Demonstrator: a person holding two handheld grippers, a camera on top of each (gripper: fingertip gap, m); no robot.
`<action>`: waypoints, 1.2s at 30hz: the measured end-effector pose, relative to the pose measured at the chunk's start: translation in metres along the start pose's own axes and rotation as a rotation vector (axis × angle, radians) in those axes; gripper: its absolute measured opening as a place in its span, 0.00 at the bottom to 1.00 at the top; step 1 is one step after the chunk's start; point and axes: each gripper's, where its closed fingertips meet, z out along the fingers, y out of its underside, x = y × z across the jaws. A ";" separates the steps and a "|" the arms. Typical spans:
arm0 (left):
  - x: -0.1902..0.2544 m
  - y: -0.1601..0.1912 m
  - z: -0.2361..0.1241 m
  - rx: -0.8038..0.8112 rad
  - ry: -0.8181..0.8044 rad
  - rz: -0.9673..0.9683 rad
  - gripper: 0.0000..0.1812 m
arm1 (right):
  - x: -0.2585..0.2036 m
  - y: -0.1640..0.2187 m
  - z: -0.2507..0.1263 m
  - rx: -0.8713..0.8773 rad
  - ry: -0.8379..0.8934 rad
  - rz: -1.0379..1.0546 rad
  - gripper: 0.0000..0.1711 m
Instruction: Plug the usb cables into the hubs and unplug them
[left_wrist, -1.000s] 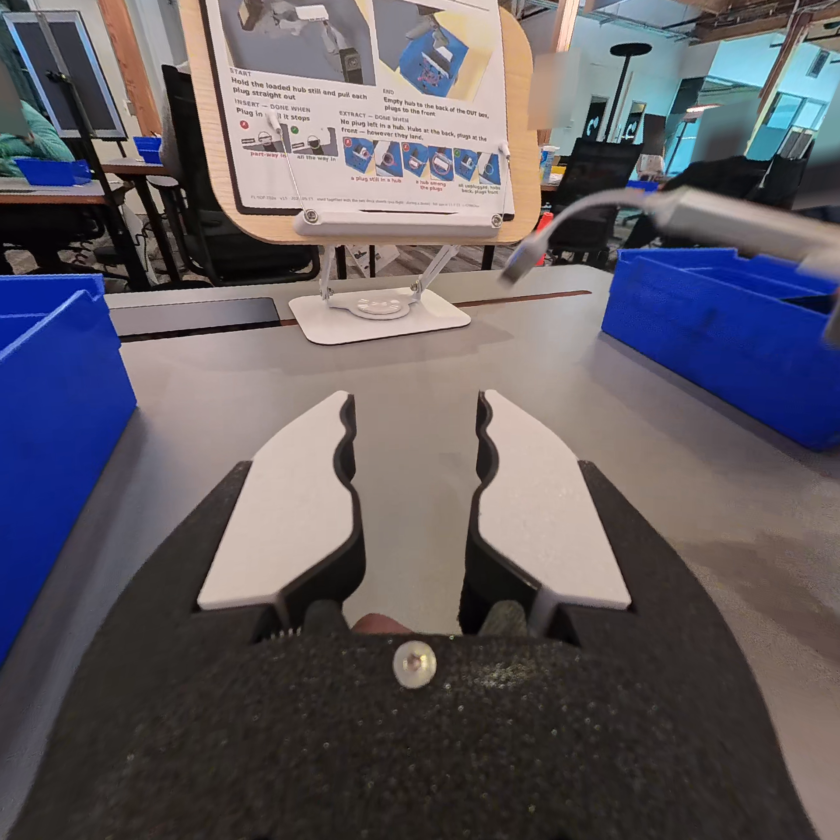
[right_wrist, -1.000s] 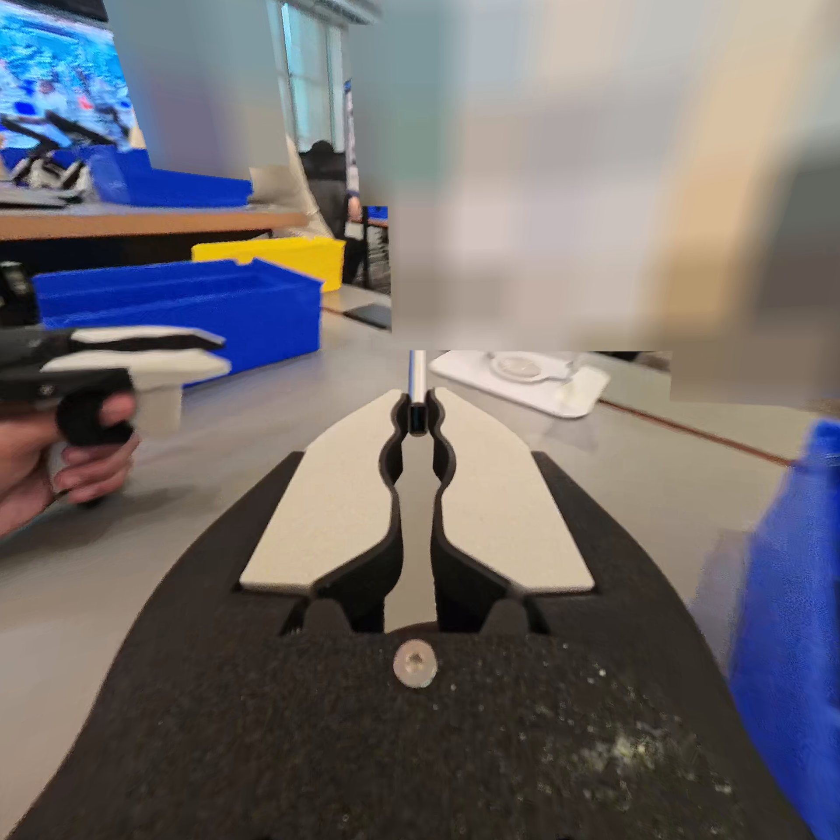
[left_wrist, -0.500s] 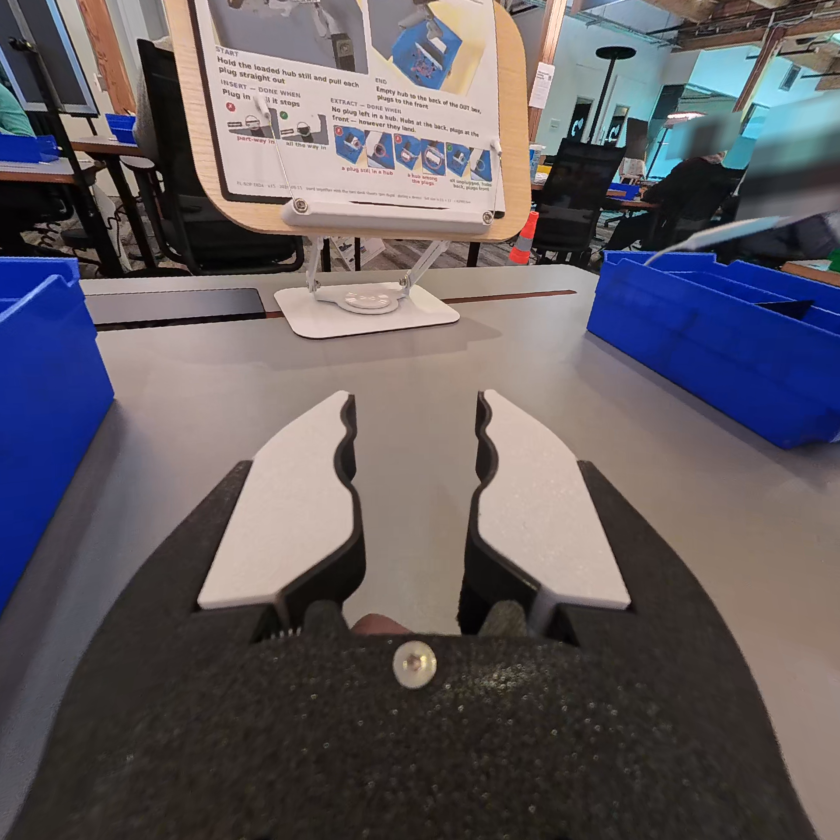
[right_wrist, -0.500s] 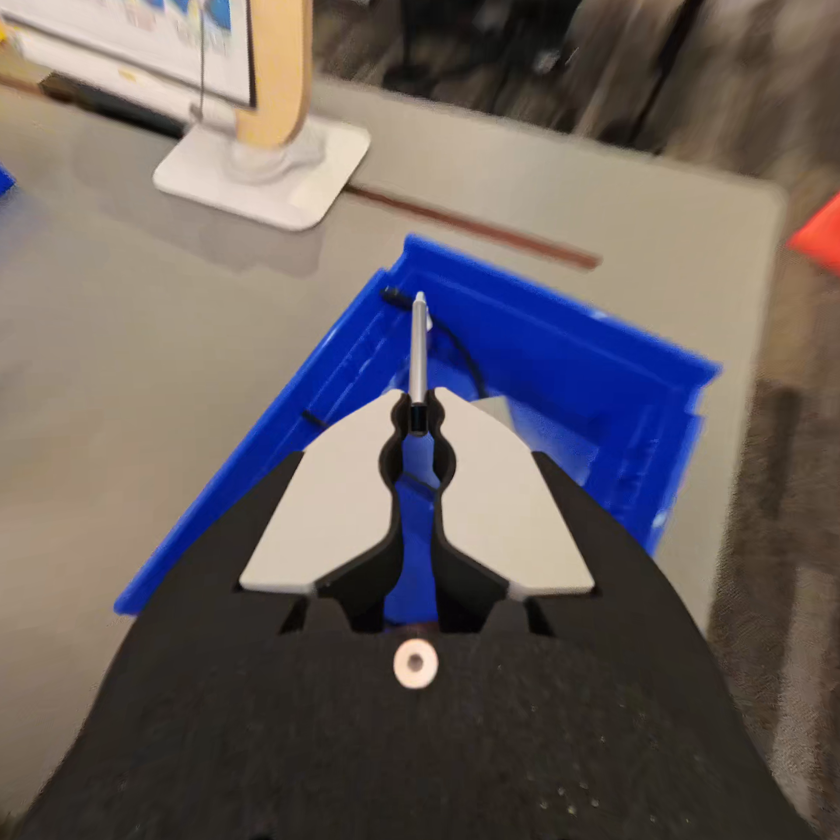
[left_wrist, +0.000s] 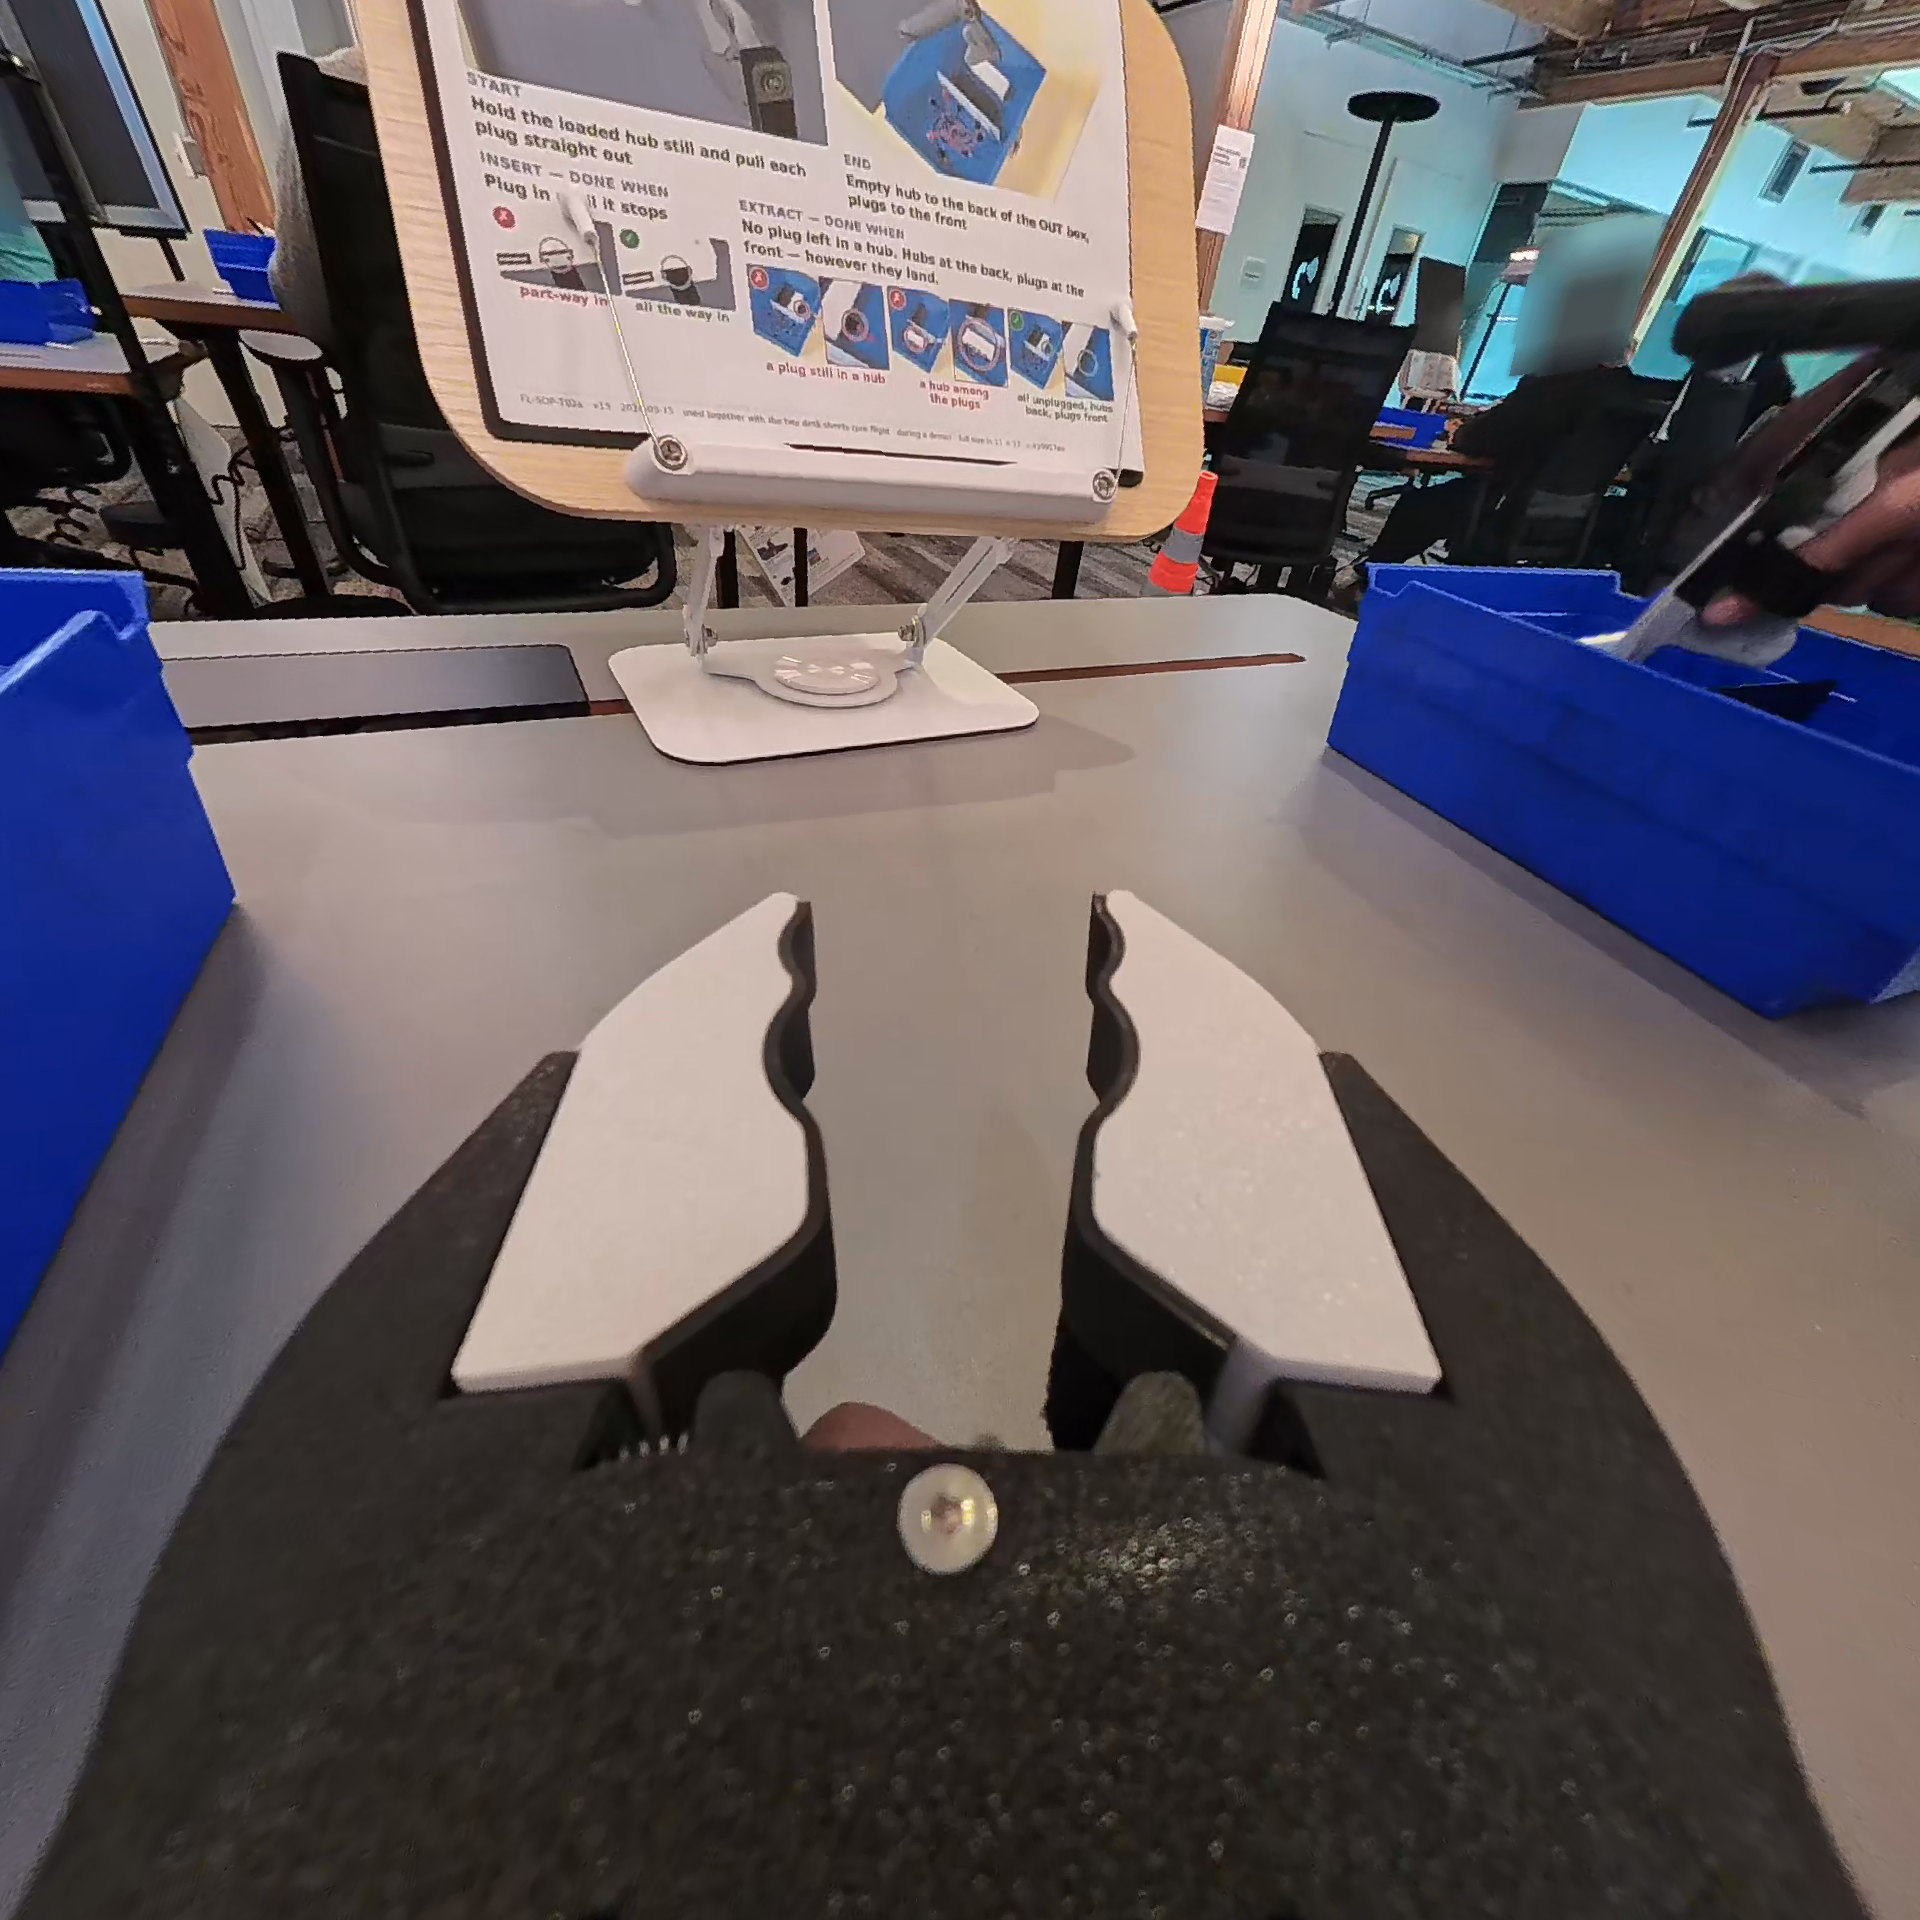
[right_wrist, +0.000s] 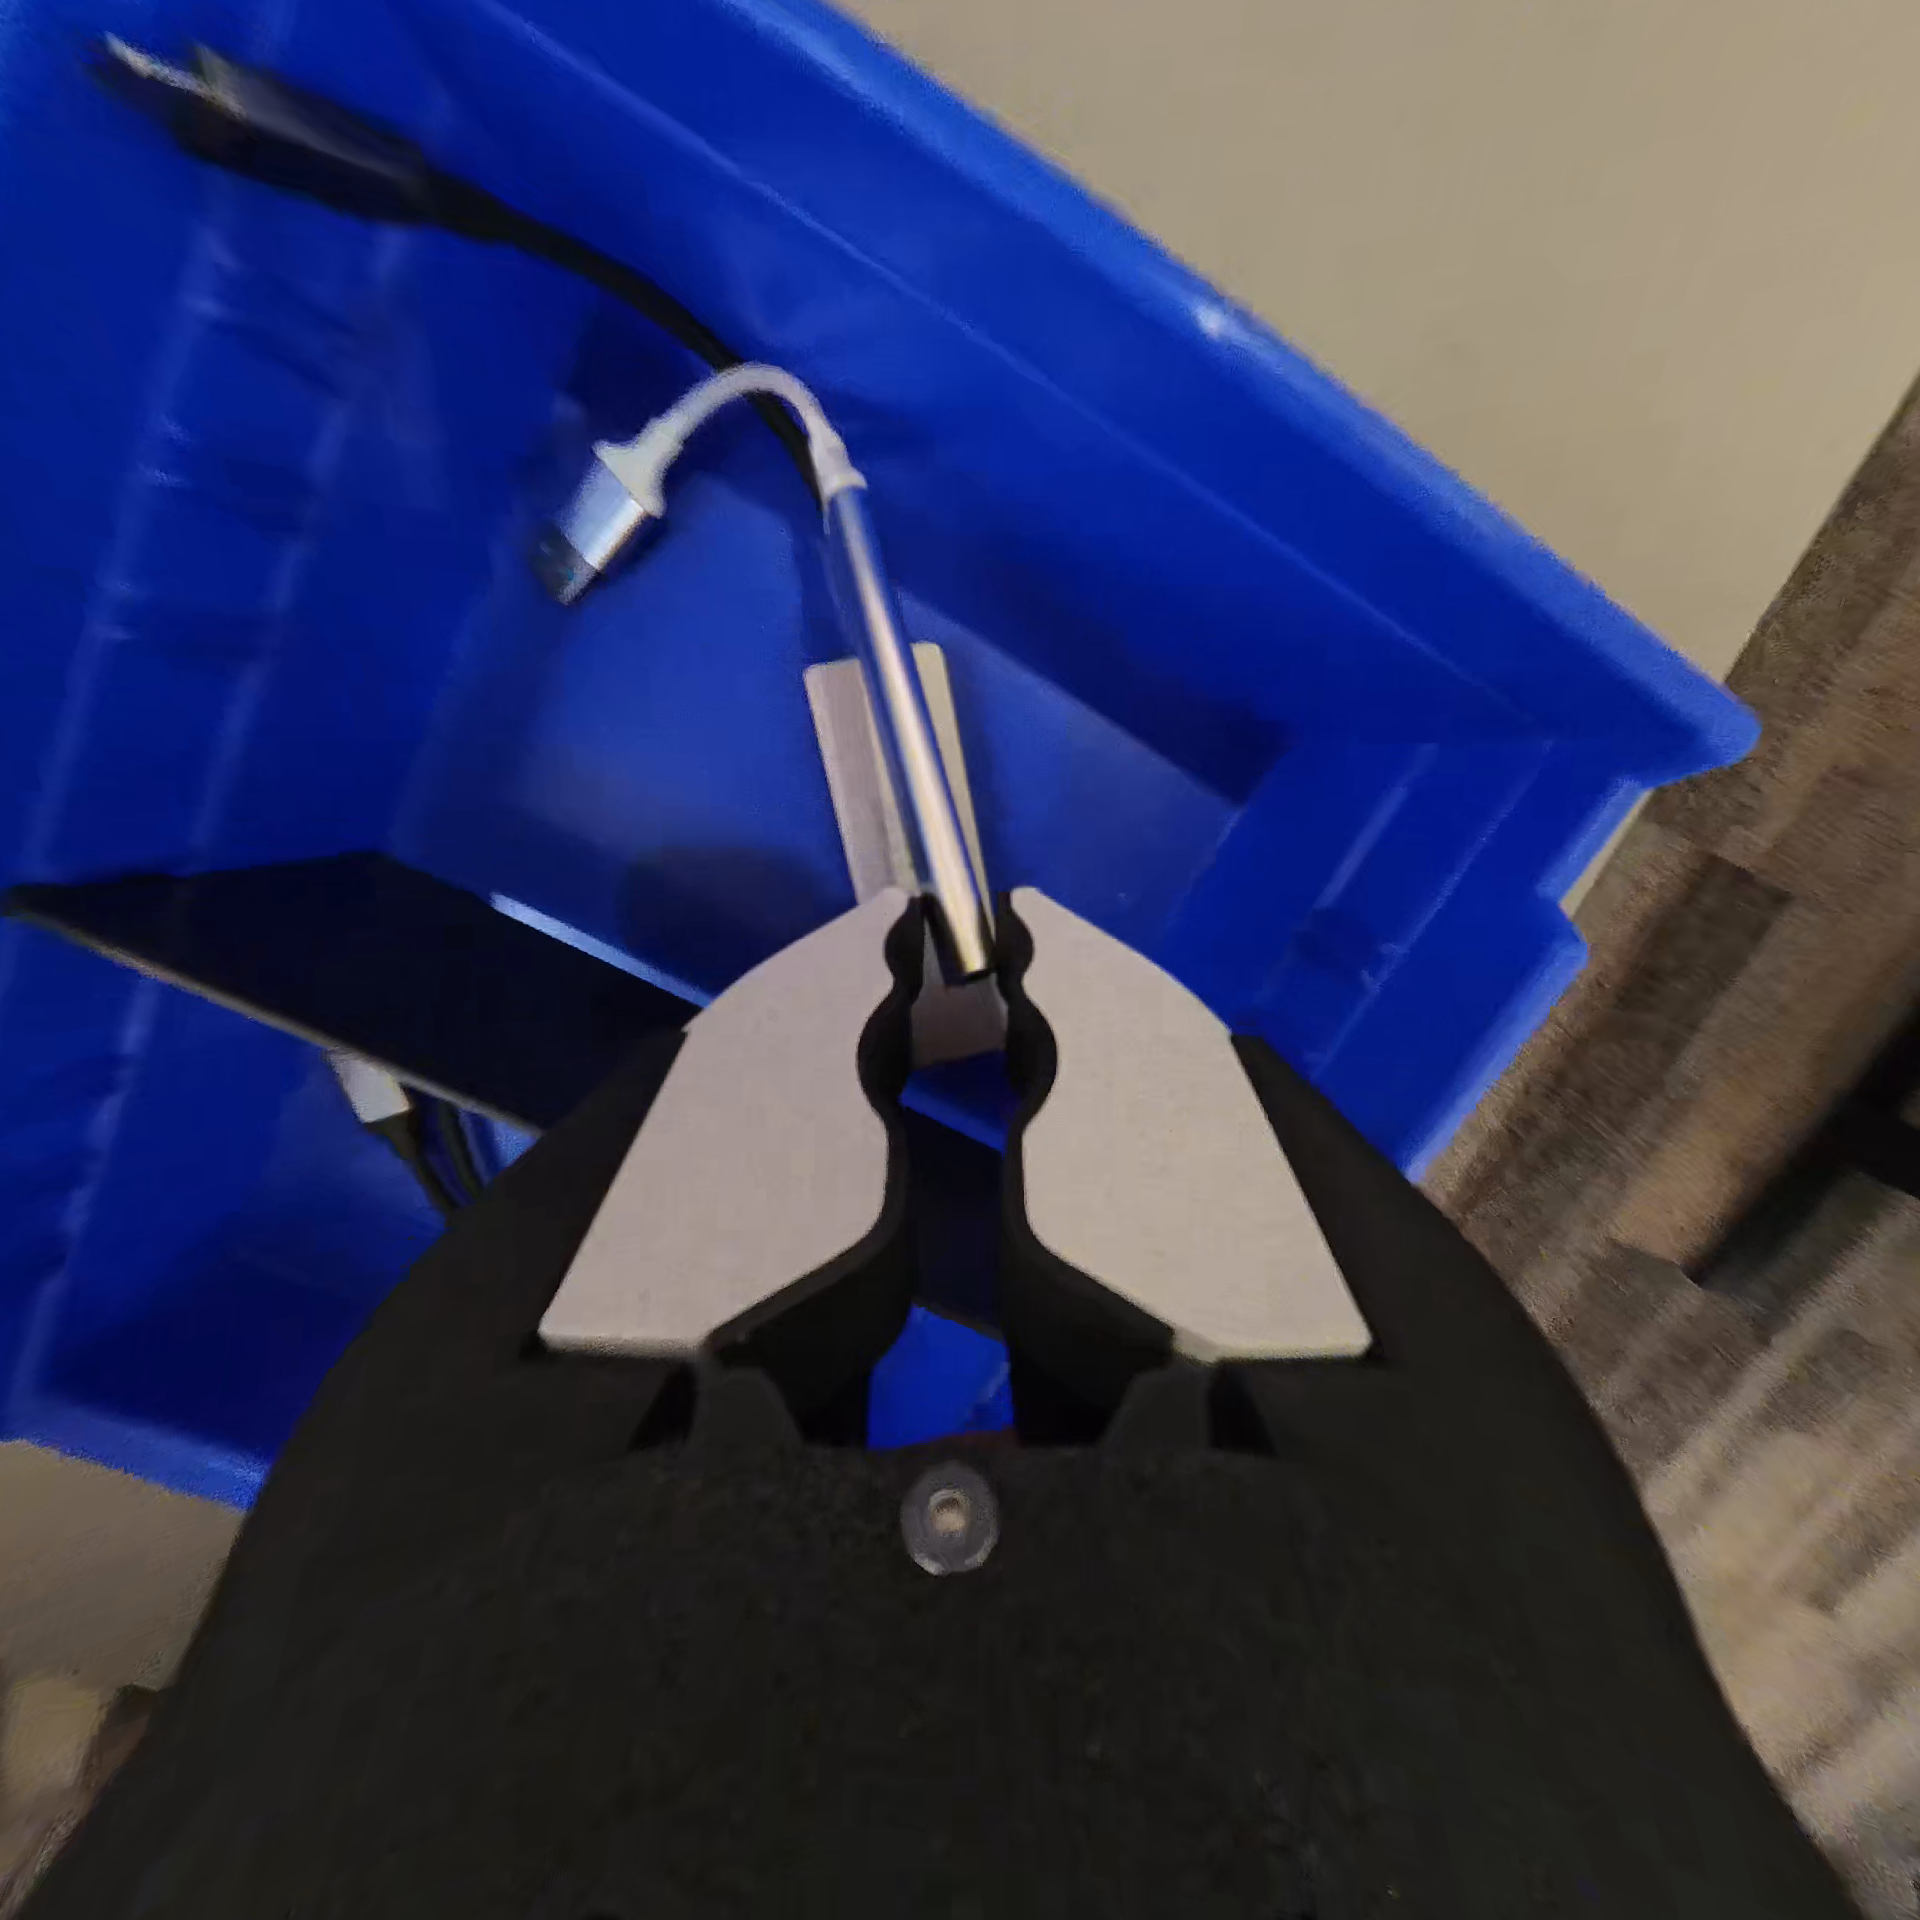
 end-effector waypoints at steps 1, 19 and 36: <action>0.000 0.000 0.000 -0.004 0.001 0.000 0.27 | 0.002 0.006 0.005 -0.034 0.021 -0.001 0.08; -0.005 0.009 0.008 -0.070 -0.054 0.015 0.28 | -0.178 -0.057 -0.162 1.033 0.273 -0.221 0.20; -0.008 0.009 0.005 -0.066 -0.102 0.036 0.28 | -0.381 -0.020 -0.047 1.141 -0.024 -0.175 0.27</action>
